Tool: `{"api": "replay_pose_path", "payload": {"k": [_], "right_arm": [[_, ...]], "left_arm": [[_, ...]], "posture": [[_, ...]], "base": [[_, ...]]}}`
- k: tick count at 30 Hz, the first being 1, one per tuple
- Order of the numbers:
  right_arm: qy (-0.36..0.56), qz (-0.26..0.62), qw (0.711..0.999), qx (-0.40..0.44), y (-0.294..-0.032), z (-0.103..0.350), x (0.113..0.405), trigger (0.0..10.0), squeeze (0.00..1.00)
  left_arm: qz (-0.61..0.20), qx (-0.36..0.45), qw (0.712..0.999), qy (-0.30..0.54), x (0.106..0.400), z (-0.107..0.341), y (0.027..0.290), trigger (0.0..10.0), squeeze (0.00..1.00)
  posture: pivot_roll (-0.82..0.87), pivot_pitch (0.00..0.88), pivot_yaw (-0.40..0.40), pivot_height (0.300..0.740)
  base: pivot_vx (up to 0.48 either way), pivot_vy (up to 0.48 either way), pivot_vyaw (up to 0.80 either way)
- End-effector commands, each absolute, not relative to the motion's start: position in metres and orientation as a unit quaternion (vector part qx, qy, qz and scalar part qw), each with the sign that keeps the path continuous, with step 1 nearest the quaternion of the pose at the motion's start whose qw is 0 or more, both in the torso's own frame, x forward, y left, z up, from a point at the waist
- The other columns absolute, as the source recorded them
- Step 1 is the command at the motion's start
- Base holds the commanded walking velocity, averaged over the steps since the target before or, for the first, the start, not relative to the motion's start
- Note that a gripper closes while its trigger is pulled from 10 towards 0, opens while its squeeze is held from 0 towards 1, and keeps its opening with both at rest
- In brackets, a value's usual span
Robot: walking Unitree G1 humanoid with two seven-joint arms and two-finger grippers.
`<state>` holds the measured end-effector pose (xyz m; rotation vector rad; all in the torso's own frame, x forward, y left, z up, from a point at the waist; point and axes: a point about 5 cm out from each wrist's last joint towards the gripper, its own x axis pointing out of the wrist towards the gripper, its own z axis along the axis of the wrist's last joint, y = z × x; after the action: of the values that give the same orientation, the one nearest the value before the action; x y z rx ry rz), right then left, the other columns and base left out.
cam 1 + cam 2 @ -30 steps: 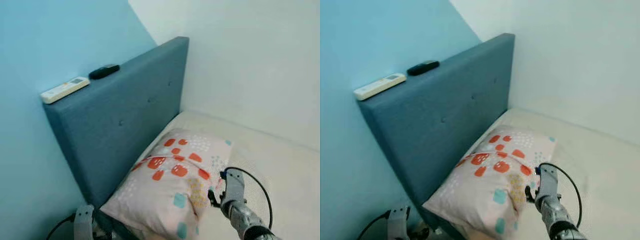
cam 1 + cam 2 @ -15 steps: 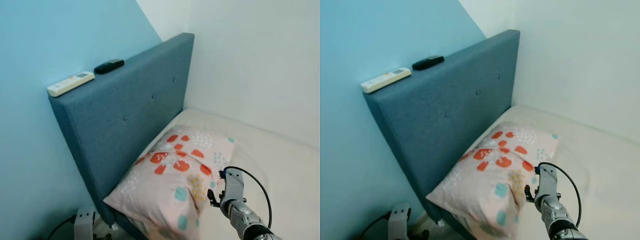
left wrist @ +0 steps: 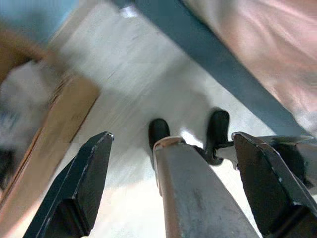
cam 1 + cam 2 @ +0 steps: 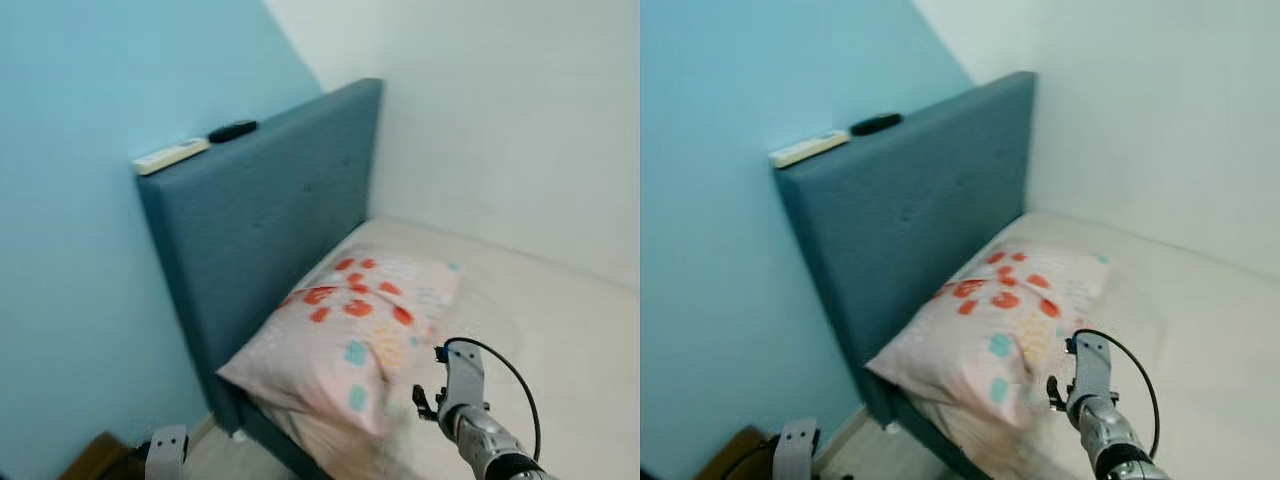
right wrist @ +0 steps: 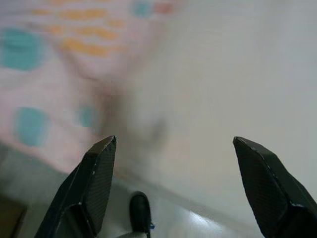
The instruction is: Clean up the room
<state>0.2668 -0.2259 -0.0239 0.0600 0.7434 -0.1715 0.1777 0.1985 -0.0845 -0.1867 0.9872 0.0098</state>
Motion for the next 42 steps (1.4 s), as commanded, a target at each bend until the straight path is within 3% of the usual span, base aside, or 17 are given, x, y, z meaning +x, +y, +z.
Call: {"api": "replay_pose_path", "payload": {"k": [1,7,22,42], "right_arm": [[0.368,-0.088,0.925,0.032,-0.226,-0.026,0.265,10.0,0.0],[0.361,-0.096,0.927,0.038,-0.227,-0.026,0.264,10.0,0.0],[0.345,-0.087,0.933,0.046,-0.224,-0.022,0.268,10.0,0.0],[0.343,-0.064,0.936,0.041,-0.219,-0.024,0.267,10.0,0.0]], "left_arm": [[0.0,-0.079,0.881,0.467,0.181,-0.083,0.198,10.0,0.0],[-0.001,-0.071,0.882,0.465,0.181,-0.083,0.199,10.0,0.0],[0.03,-0.071,0.901,0.426,0.204,-0.07,0.206,10.0,0.0],[0.032,-0.073,0.903,0.422,0.201,-0.071,0.208,10.0,0.0]], "posture": [[0.04,0.001,-0.022,0.74],[0.04,0.003,-0.021,0.74],[0.04,0.007,-0.018,0.74],[0.04,0.011,-0.019,0.74]], "base": [[0.0,0.0,-0.73],[0.0,0.0,-0.73],[0.034,0.0,0.0],[0.083,0.0,0.0]]}}
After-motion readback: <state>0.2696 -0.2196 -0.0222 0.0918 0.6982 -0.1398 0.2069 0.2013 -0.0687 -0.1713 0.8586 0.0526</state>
